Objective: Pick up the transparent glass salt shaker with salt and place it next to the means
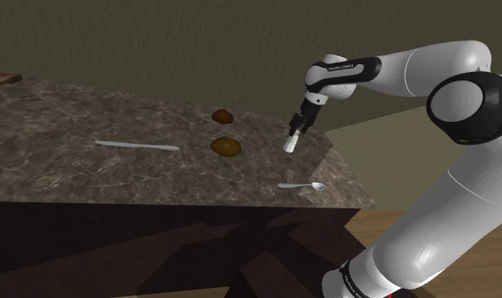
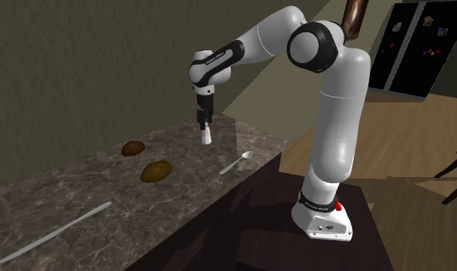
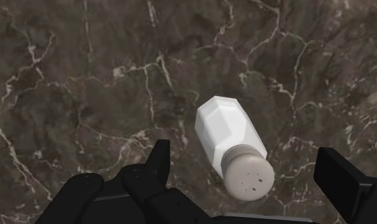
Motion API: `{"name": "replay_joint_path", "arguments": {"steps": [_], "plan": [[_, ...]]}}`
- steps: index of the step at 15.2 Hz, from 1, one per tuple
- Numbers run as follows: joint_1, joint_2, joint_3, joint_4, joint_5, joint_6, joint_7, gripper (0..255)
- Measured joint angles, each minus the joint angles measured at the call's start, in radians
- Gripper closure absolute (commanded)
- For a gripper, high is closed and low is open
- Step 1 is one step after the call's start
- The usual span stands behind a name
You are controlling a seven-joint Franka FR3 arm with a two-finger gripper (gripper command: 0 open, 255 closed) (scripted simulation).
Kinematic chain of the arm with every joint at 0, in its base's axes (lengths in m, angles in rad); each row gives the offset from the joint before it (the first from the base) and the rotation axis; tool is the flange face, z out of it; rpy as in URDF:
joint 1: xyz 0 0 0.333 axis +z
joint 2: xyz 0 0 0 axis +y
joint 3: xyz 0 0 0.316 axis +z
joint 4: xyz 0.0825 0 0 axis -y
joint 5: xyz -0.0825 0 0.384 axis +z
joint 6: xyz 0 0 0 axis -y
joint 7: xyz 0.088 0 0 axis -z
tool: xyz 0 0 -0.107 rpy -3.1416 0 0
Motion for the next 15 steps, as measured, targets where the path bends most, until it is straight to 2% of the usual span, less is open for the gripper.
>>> {"name": "replay_joint_path", "arguments": {"steps": [4, 5, 15], "plan": [[0.000, 0.000, 0.000, -0.002, 0.000, 0.003, -0.001, 0], [0.000, 0.000, 0.000, -0.002, 0.000, 0.003, -0.001, 255], [0.000, 0.000, 0.000, -0.002, 0.000, 0.003, -0.001, 255]]}}
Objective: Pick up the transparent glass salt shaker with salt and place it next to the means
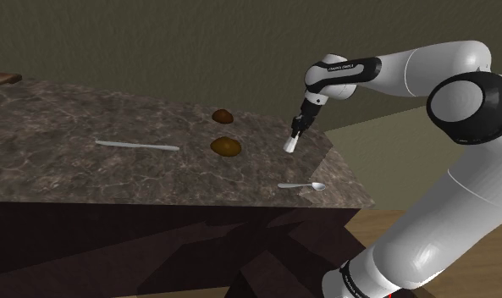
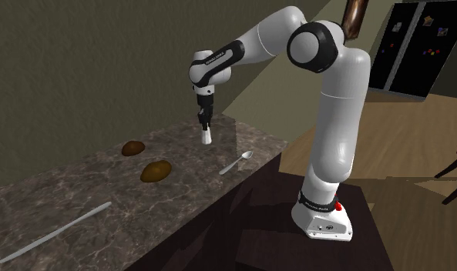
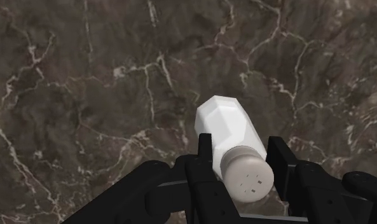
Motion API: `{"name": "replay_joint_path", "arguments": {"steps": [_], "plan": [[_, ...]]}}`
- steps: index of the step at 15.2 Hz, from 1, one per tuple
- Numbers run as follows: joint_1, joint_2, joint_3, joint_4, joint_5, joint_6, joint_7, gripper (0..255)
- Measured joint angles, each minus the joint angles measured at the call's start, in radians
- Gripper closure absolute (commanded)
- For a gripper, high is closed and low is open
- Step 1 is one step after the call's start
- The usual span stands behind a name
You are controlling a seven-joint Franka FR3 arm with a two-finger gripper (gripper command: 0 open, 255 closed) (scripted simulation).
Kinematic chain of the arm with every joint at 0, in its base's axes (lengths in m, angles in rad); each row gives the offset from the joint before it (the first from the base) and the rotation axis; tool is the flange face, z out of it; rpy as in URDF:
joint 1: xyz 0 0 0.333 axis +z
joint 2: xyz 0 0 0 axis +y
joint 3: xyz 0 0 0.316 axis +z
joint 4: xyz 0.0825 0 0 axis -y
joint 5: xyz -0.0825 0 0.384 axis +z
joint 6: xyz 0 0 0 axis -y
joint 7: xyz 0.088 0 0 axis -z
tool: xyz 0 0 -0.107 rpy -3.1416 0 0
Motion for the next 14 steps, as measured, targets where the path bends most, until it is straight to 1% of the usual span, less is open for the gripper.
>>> {"name": "replay_joint_path", "arguments": {"steps": [14], "plan": [[0.002, -0.052, -0.001, 0.113, -0.022, -0.163, 0.025, 255]]}}
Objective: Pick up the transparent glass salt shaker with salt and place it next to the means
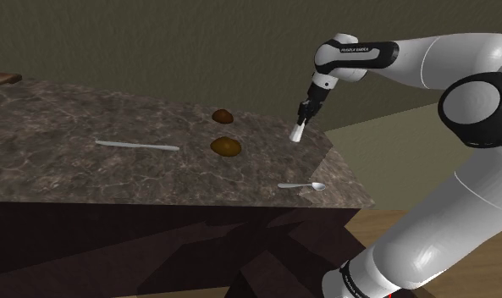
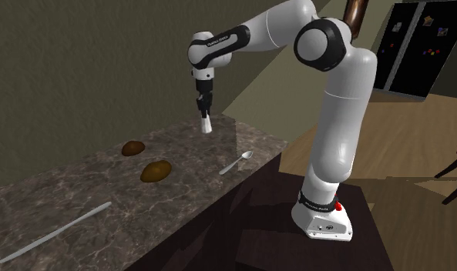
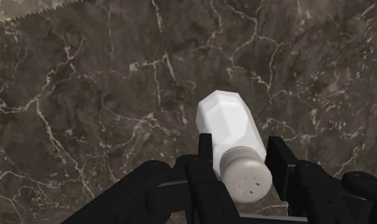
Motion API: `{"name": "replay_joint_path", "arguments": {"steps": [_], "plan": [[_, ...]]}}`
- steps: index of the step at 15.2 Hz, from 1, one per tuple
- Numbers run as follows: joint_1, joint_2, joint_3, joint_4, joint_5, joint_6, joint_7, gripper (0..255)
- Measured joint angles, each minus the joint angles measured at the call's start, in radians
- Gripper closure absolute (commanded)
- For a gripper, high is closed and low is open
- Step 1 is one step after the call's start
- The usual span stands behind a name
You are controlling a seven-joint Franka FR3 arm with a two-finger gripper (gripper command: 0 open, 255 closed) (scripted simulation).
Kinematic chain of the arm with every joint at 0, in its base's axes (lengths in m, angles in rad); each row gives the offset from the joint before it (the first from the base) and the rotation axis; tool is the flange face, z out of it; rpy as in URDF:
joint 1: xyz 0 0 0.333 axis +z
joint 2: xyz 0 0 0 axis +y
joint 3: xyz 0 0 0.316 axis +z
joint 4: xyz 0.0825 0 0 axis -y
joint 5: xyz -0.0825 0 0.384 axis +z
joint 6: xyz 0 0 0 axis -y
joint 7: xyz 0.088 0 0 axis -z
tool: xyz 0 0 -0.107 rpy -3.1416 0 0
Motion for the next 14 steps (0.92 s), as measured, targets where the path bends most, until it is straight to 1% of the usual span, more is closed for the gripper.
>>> {"name": "replay_joint_path", "arguments": {"steps": [7, 14], "plan": [[-0.001, -0.014, -0.001, 0.075, -0.006, -0.088, 0.007, 255], [-0.001, -0.012, -0.001, 0.174, -0.007, -0.185, 0.015, 255]]}}
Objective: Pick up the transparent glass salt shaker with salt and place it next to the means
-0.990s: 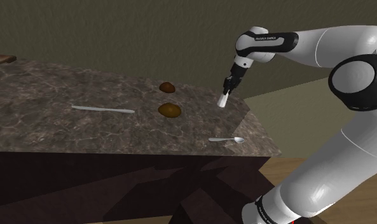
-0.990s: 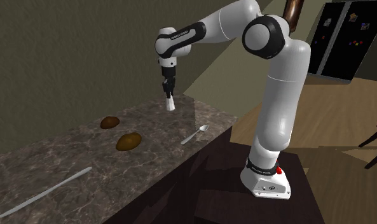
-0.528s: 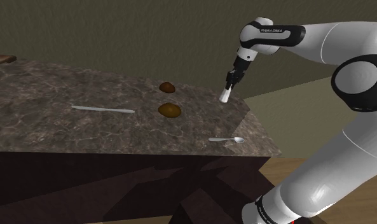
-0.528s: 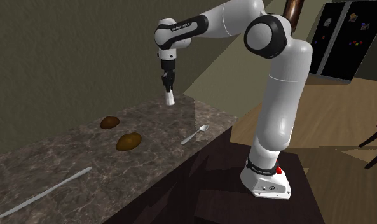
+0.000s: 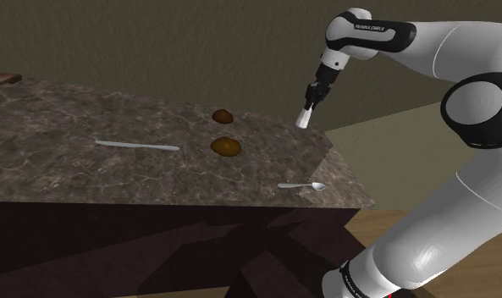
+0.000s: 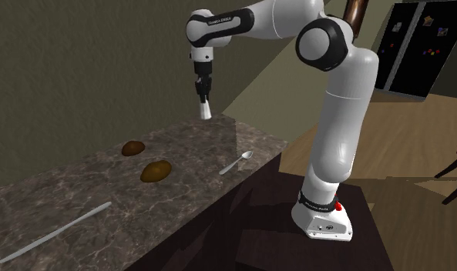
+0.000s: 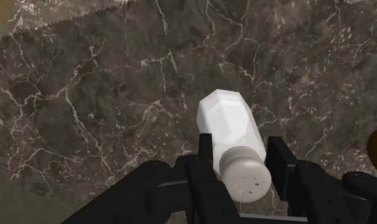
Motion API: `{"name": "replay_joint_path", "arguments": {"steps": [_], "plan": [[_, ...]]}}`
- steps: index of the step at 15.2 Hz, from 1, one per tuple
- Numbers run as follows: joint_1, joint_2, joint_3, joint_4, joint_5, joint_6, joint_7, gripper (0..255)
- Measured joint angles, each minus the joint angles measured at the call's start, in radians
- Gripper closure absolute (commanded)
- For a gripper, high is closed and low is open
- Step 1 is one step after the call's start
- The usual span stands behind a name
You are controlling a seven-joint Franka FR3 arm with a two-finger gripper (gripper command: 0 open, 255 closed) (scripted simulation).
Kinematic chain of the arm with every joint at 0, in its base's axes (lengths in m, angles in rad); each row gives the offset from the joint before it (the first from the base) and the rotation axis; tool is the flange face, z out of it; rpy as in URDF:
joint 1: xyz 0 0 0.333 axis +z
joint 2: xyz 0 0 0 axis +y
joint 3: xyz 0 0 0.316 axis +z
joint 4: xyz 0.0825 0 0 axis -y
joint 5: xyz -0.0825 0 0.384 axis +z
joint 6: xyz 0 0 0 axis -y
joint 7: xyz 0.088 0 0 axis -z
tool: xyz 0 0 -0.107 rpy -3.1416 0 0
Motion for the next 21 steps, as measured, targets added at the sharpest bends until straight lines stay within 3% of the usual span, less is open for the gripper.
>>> {"name": "replay_joint_path", "arguments": {"steps": [8, 13, 21], "plan": [[0.004, 0.001, 0.004, 0.093, 0.000, -0.091, 0.016, 255], [0.060, -0.032, 0.058, 0.026, -0.002, -0.047, 0.121, 255], [0.152, -0.011, 0.150, 0.010, 0.010, 0.005, 0.299, 255]]}}
